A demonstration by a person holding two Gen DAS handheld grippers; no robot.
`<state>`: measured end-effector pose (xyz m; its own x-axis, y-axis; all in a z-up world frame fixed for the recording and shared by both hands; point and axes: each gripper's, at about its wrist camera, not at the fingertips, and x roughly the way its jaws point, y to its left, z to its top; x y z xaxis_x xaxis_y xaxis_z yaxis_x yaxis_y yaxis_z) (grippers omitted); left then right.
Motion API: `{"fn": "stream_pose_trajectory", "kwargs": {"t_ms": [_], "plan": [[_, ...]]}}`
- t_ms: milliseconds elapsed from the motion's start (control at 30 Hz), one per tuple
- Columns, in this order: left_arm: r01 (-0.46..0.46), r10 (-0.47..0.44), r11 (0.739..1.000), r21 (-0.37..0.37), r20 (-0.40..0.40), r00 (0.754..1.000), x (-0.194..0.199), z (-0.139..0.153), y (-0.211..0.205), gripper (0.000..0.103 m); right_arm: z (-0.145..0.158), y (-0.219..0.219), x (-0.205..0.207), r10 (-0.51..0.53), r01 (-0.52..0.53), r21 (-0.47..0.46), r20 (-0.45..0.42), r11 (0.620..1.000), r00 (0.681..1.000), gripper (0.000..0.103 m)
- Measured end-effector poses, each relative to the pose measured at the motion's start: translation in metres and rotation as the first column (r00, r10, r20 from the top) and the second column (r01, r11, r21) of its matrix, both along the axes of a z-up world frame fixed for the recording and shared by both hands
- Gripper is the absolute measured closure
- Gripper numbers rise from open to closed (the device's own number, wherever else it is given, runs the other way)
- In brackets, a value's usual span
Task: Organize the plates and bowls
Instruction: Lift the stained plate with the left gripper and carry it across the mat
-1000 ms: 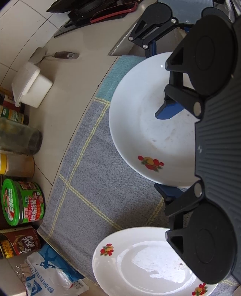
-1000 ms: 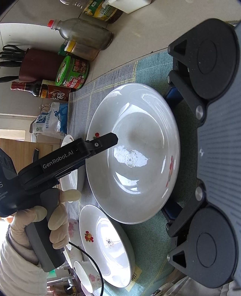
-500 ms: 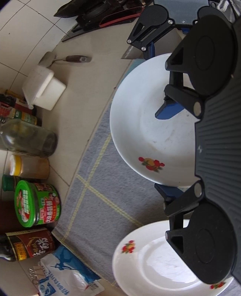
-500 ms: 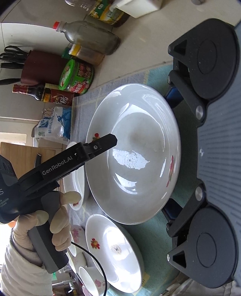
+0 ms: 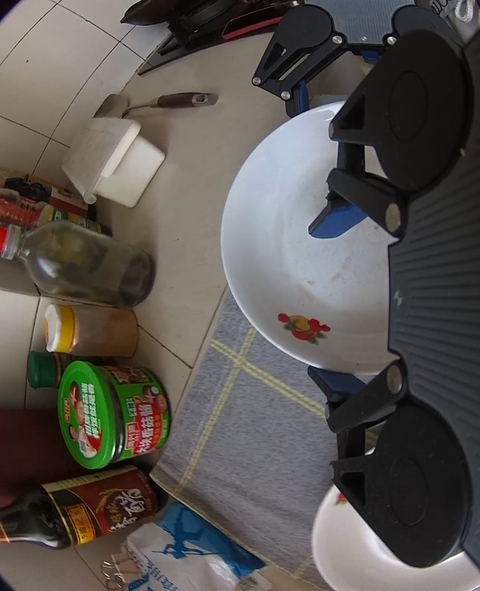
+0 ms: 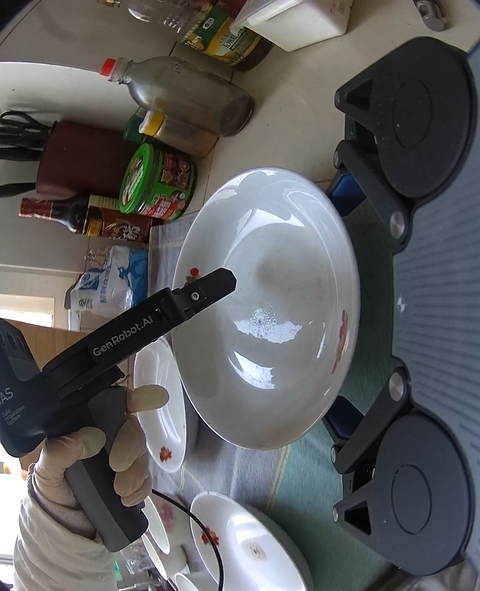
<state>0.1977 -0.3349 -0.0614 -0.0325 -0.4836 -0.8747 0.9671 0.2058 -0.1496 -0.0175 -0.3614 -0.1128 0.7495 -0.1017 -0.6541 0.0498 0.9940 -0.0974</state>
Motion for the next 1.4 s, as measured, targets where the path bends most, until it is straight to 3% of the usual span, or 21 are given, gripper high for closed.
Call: {"fn": "stream_pose_trajectory", "kwargs": {"t_ms": [767, 1133, 1233, 1400], "plan": [[-0.03, 0.03, 0.999, -0.019, 0.019, 0.999, 0.008, -0.019, -0.015, 0.028, -0.01, -0.014, 0.015, -0.045, 0.045, -0.014, -0.02, 0.999, 0.999, 0.0], [-0.076, 0.102, 0.98, -0.185, 0.134, 0.986, -0.016, 0.027, 0.026, 0.008, 0.004, 0.002, -0.002, -0.114, 0.114, -0.002, -0.042, 0.993, 0.993, 0.0], [-0.086, 0.127, 0.97, -0.229, 0.17, 0.977, -0.03, 0.038, 0.049, 0.007, 0.008, 0.009, -0.008, -0.128, 0.127, -0.027, -0.051, 0.992, 0.99, 0.0], [-0.165, 0.207, 0.95, -0.265, 0.14, 0.968, -0.047, 0.051, 0.092, 0.005, 0.014, 0.023, -0.019, -0.092, 0.092, -0.017, -0.035, 0.996, 0.995, 0.0]]}}
